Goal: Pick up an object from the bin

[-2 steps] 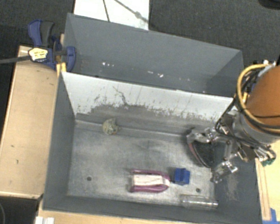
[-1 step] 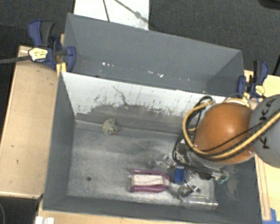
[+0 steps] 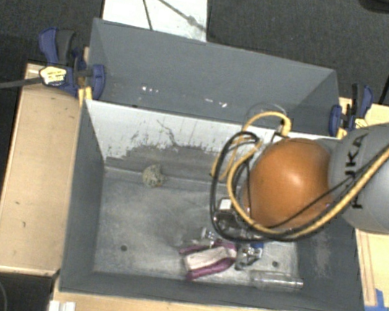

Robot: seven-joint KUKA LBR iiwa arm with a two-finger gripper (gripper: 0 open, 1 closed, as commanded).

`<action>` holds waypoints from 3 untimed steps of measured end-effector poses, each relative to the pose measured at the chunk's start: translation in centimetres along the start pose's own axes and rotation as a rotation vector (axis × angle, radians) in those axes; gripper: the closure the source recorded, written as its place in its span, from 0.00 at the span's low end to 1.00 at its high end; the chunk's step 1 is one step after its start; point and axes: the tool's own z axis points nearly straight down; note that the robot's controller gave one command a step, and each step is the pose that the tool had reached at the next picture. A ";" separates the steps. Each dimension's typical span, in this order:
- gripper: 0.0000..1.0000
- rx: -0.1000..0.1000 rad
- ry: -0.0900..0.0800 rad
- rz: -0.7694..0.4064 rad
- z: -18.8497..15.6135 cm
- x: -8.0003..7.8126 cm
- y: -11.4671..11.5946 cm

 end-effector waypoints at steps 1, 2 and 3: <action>0.00 -0.004 0.004 -0.373 3.5 0.2 2.1; 0.00 -0.001 0.003 -0.272 1.9 -2.0 -0.5; 1.00 -0.005 0.004 -0.269 2.0 -2.0 -0.4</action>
Offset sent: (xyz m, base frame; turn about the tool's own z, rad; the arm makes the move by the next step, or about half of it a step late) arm -0.0203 0.0031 -0.0353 -0.3736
